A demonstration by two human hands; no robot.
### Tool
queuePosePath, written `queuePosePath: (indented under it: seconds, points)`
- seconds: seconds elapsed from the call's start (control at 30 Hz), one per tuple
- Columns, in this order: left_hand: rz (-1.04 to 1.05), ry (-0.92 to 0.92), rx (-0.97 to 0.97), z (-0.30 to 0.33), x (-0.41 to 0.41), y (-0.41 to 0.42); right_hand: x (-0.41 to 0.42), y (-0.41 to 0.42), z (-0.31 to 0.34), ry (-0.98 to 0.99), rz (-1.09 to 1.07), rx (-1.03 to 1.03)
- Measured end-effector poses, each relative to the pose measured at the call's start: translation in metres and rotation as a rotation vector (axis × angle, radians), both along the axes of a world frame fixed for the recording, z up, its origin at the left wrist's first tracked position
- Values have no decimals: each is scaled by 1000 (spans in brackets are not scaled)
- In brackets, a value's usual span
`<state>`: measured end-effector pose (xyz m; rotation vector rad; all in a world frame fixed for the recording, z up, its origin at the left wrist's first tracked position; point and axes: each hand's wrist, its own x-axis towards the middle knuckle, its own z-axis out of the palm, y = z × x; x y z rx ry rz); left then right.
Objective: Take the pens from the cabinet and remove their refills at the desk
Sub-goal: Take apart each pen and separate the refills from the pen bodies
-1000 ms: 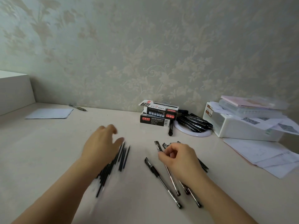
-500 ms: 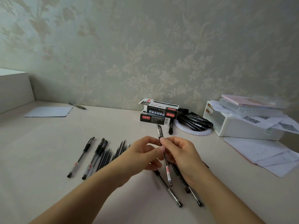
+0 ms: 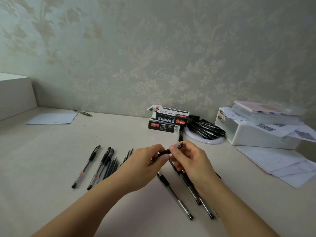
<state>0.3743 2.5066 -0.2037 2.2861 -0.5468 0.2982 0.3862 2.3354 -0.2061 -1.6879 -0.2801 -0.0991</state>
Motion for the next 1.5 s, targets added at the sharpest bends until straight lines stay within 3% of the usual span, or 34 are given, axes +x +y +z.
queuePosePath:
  seconds: [0.2,0.37,0.5,0.8,0.87,0.93,1.03,1.13,1.37,1.5]
  points:
    - [-5,-30,-27,-2,1,-3,-3,-1,2,18,108,-11]
    - [91,-101,179,-2,3,2,-5,1,4,4,123,-30]
    - [124,-134,213,1,5,4,-6,1,7,20,143,-1]
    - [230,-102,155,-1,8,6,-1,-3,4,-34,-38,28]
    - [246,-63,158,-3,10,7,3,-8,1,-91,-135,-86]
    - [227,-11,117,-7,13,7,5,-12,-4,-207,-188,-349]
    - [192,-15,115,-12,15,8,2,-10,-12,-293,-138,-686]
    - [182,-53,170,-13,15,8,2,-8,-15,-337,-113,-857]
    - [121,-67,221,-16,17,10,4,-11,-16,-353,-85,-851]
    - [101,-93,187,-13,17,10,4,-8,-12,-299,-166,-609]
